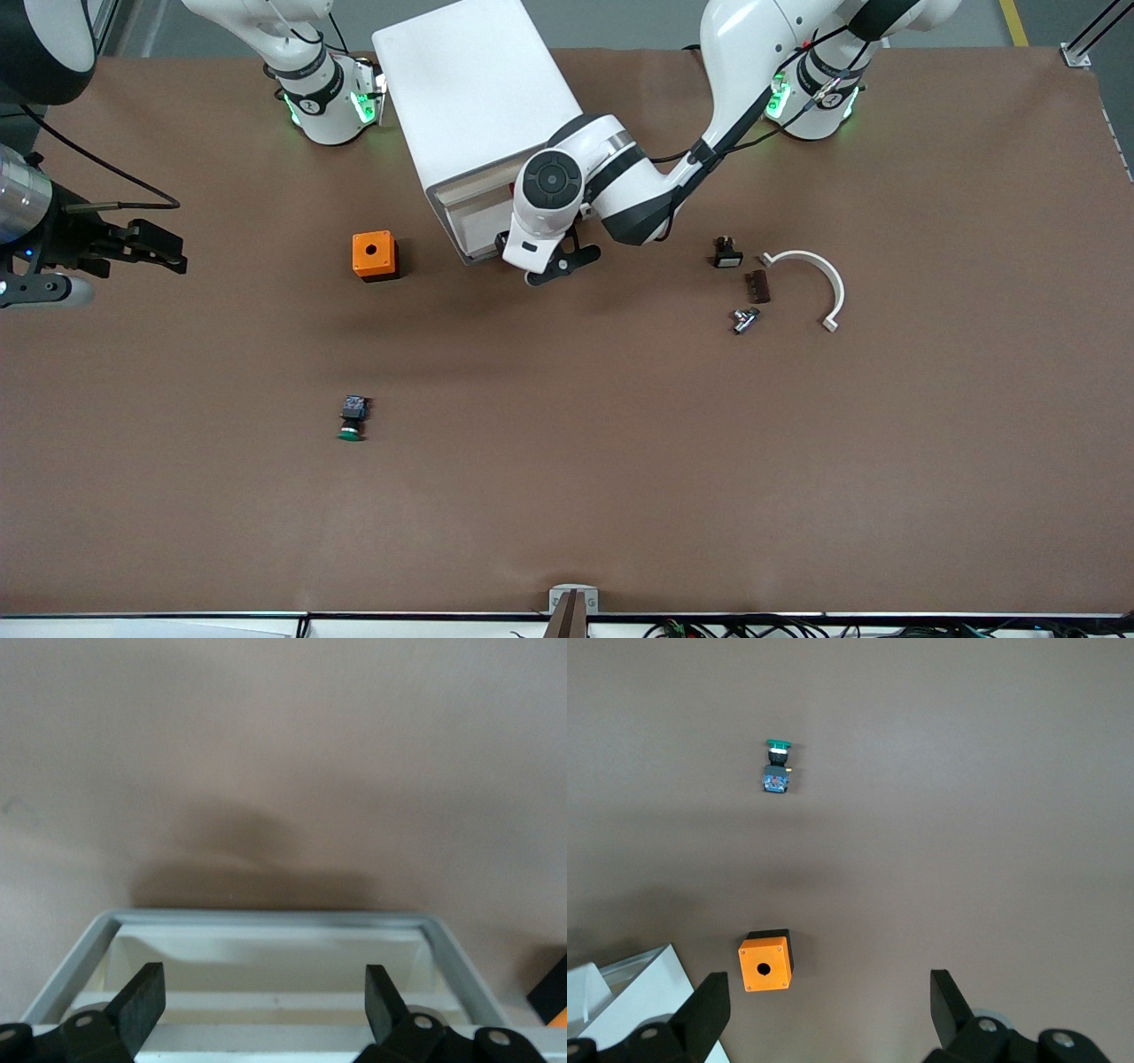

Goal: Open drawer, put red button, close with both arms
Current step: 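Push the drawer shut with the left gripper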

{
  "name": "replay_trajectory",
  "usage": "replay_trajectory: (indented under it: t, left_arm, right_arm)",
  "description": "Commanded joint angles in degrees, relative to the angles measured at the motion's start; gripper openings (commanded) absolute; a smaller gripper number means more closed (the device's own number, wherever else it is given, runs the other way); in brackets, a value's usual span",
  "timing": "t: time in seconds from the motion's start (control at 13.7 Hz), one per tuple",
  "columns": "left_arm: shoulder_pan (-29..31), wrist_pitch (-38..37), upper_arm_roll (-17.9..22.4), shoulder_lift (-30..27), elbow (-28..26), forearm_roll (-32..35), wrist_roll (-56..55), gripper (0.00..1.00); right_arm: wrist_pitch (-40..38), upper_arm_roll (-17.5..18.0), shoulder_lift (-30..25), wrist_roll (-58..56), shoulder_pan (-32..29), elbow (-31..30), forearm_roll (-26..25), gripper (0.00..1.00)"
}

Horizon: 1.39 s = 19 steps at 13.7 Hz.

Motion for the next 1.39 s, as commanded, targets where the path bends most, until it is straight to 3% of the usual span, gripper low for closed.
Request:
replay_trajectory:
  t: [0.0, 0.51, 1.09, 1.31]
  left_arm:
    - [0.3, 0.3, -1.6, -1.6, -2.4, -3.0, -0.4, 0.99]
    - [0.3, 0.3, -3.0, -1.4, -2.4, -8.6, -0.5, 0.99]
    - [1.5, 0.3, -3.0, -2.2, -2.1, -8.9, -0.6, 0.99]
    - [5.1, 0.3, -2.9, -4.6, -2.0, -8.8, -0.6, 0.99]
  right_arm:
    - [-1.1, 0.5, 1.0, -0.6, -0.1, 3.0, 0.0, 1.0]
    - [-4.9, 0.6, -0.3, 0.1, 2.7, 3.6, 0.7, 1.0]
    - [-5.0, 0.0, -0.5, 0.1, 0.9, 2.3, 0.7, 1.0]
    - [-4.9, 0.0, -1.5, 0.1, 0.7, 2.0, 0.7, 1.0]
